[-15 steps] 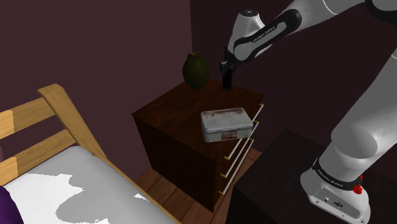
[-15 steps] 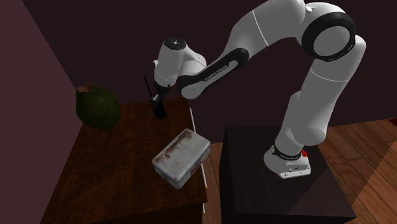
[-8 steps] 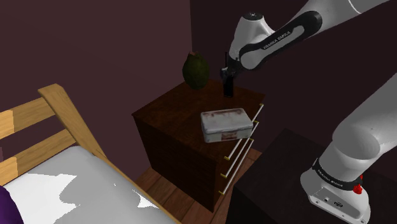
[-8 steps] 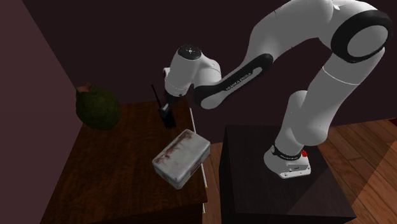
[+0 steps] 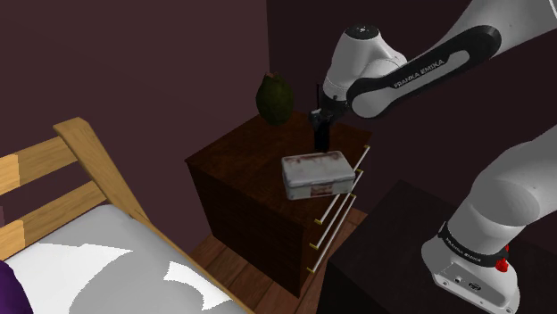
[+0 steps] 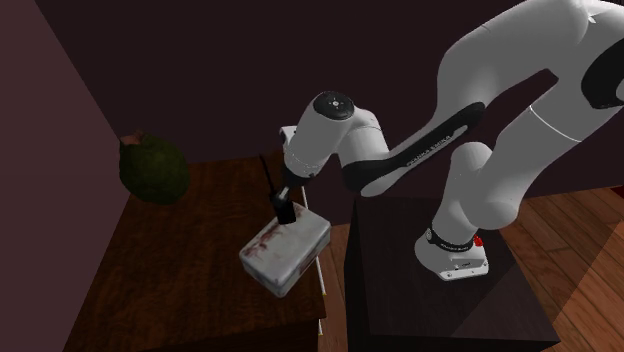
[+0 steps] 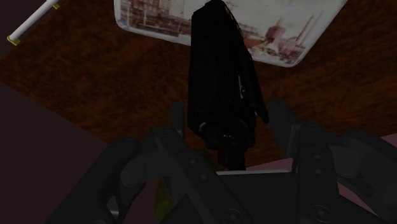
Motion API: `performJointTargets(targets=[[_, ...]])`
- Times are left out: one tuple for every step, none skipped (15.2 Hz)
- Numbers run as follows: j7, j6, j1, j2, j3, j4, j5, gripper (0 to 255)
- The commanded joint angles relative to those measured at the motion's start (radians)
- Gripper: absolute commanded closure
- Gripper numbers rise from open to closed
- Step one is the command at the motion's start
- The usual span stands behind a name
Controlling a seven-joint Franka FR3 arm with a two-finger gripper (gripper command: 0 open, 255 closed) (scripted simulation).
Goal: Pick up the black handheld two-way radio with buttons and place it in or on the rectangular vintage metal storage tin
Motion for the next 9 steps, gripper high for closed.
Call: performJointTargets(targets=[[0.038,-0.012,0.022,-0.051,0.027,-0.045,0.012,255],[0.046,0.004,0.017,-0.042,0.031,-0.052,0.004,255],[0.055,0.019,0.012,-0.032,0.035,-0.058,-0.004,255],[0.064,0.034,0.006,-0.023,0.040,-0.064,-0.013,255],[0.073,0.050,0.000,-0.013,0.045,-0.070,-0.022,255],[0.083,0.065,-0.007,-0.003,0.050,-0.076,-0.032,255],[0.094,0.080,-0.014,0.008,0.055,-0.081,-0.042,255],[0.105,0.095,-0.022,0.019,0.061,-0.086,-0.054,255],[0.117,0.111,-0.030,0.030,0.068,-0.090,-0.066,255]])
